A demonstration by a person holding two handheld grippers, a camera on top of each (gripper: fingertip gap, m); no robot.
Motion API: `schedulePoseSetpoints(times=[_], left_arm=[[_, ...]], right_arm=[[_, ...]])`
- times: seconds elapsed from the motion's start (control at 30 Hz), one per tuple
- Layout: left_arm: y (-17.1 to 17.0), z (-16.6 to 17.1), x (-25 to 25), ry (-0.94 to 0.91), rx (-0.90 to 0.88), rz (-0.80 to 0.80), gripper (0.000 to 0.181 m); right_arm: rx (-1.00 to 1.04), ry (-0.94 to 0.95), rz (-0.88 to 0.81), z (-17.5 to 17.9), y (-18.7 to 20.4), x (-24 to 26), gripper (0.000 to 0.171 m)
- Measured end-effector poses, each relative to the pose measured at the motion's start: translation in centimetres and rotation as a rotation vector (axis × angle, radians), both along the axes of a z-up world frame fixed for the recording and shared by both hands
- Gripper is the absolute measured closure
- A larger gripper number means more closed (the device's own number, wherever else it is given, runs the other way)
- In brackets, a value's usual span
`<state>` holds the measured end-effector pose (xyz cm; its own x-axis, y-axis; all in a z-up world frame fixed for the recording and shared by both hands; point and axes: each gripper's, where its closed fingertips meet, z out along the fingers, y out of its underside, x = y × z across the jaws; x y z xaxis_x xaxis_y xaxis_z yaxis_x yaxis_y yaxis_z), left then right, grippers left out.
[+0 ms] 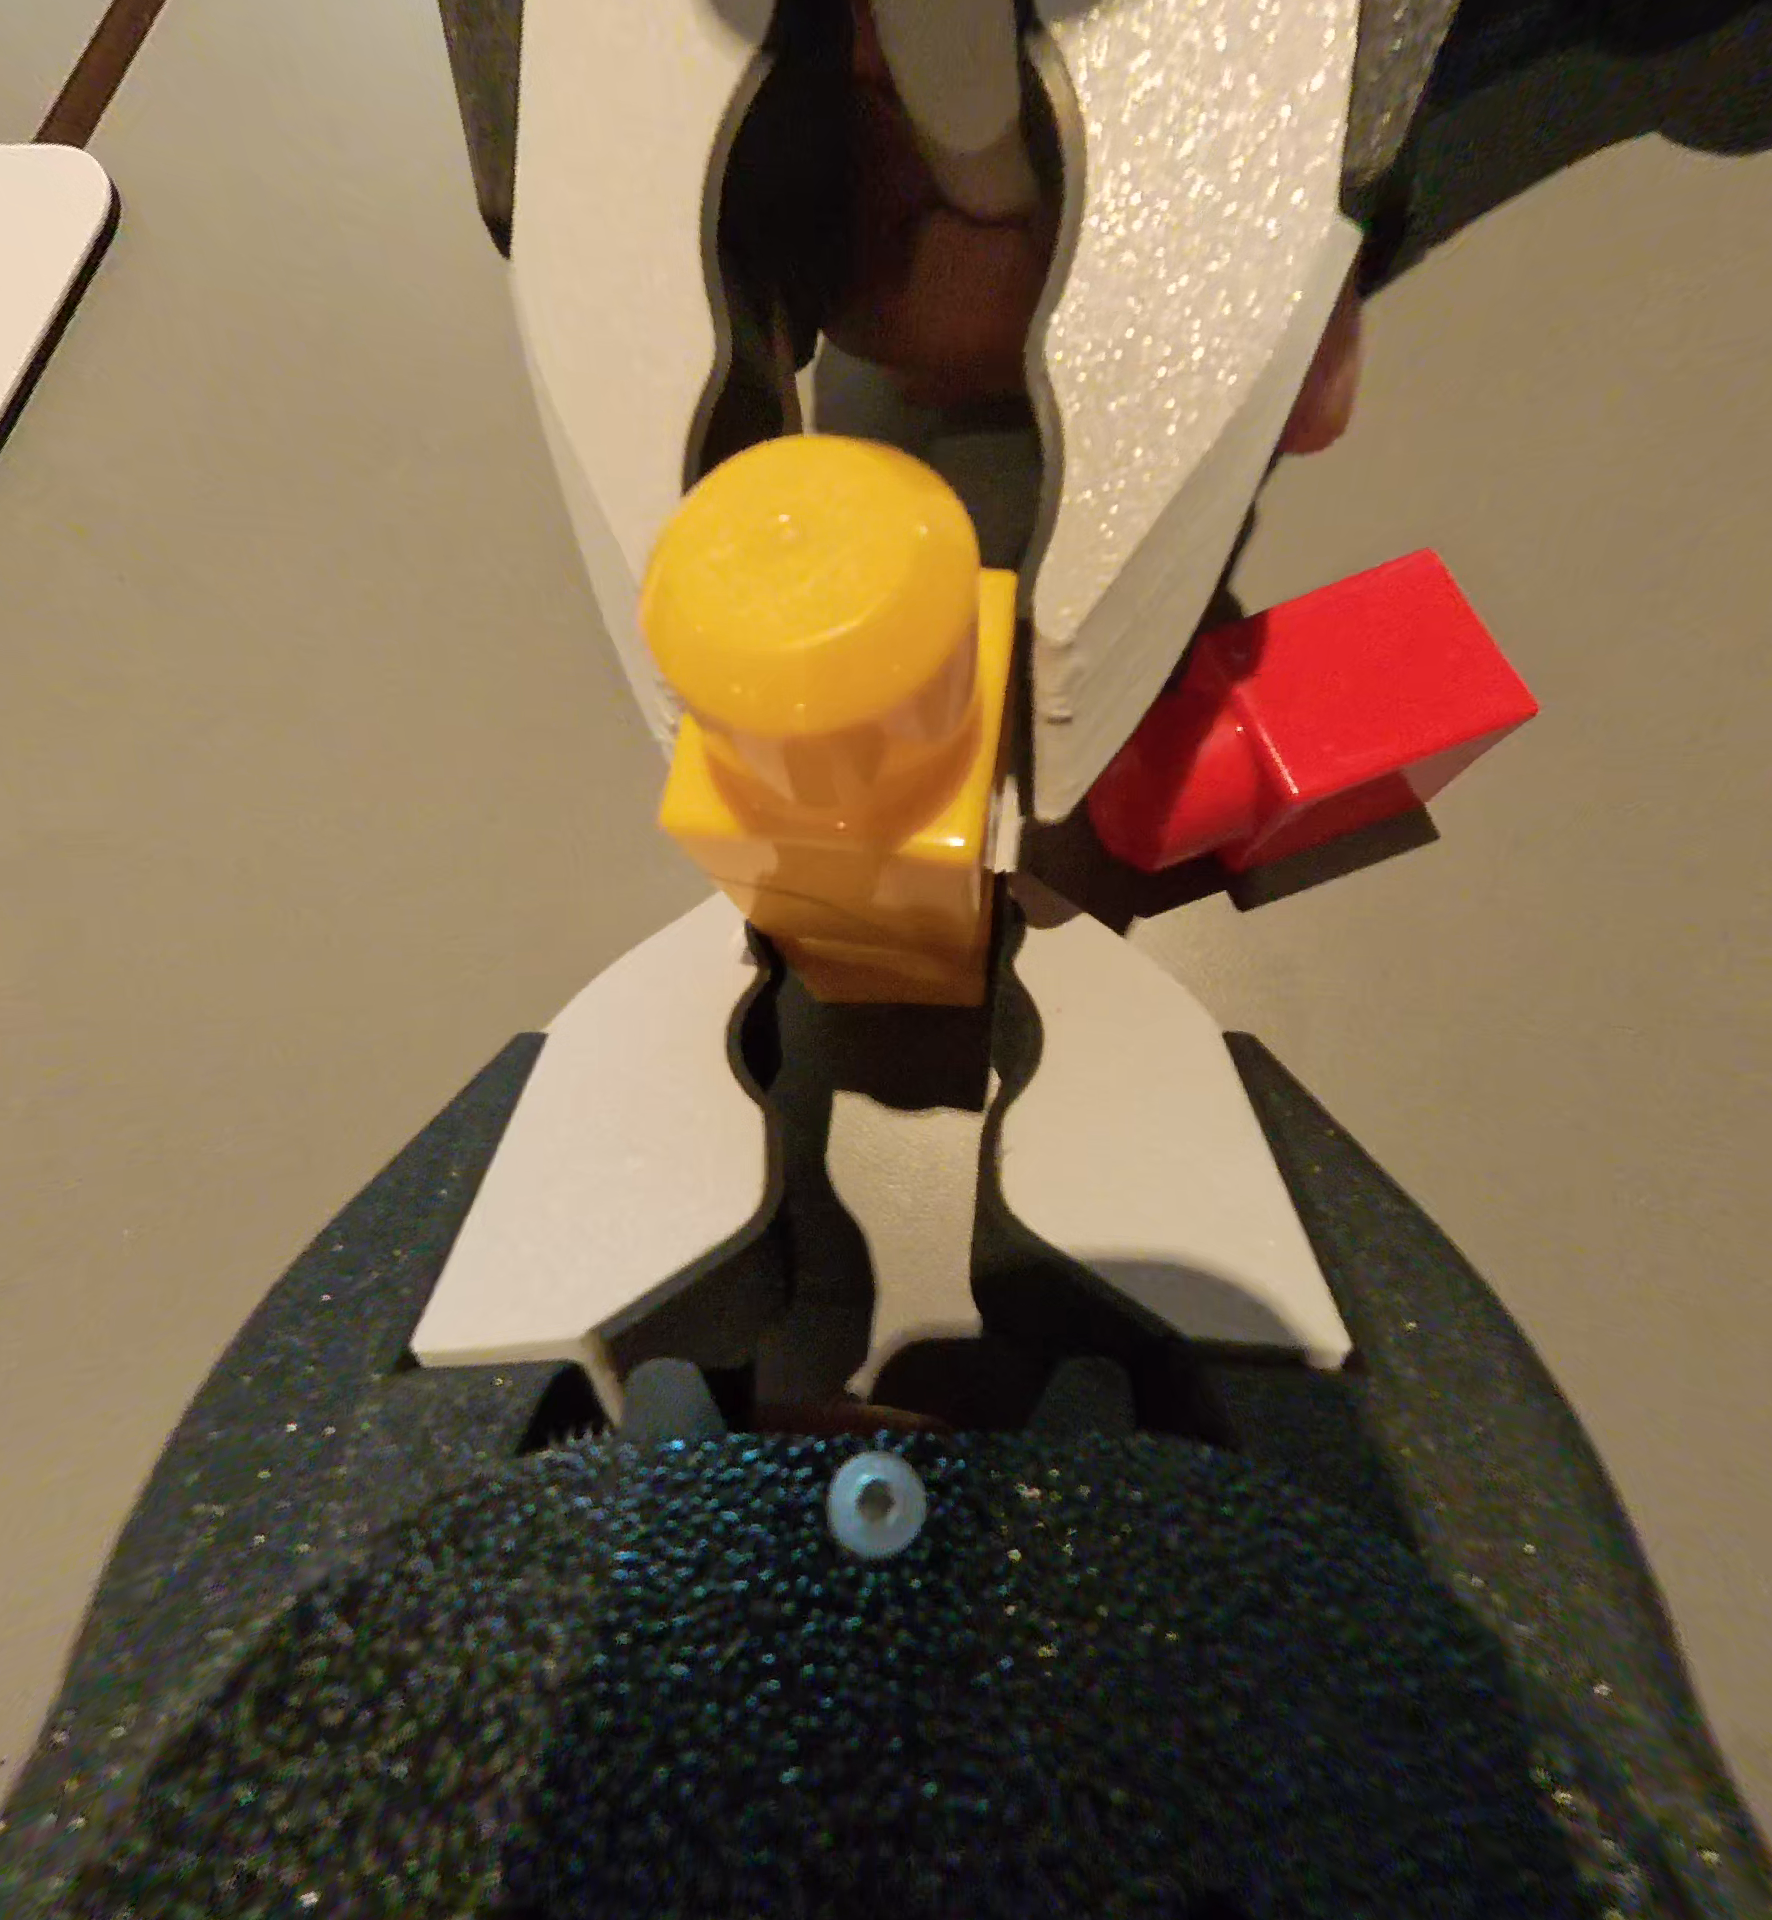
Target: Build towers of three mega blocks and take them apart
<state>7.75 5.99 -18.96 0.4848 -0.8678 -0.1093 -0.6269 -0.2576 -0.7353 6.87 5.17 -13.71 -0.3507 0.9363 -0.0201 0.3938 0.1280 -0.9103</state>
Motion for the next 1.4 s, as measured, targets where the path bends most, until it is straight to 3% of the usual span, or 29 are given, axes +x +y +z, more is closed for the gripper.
schedulePoseSetpoints(times=[0.27,1.23,1.4], left_arm=[[-0.03,-0.07,0.06,-0.002,-0.010,-0.005,0.145],[-0.04,-0.05,-0.10,0.002,-0.002,0.021,0.144],[-0.74,0.19,-0.46,-0.033,-0.030,0.034,0.136]], right_arm=[[-0.018,-0.002,0.129,-0.03,-0.04,0.08,0.135],[0.011,-0.012,0.069,-0.20,0.03,0.08,0.134],[0.010,-0.036,0.056,-0.26,0.05,0.09,0.134]])
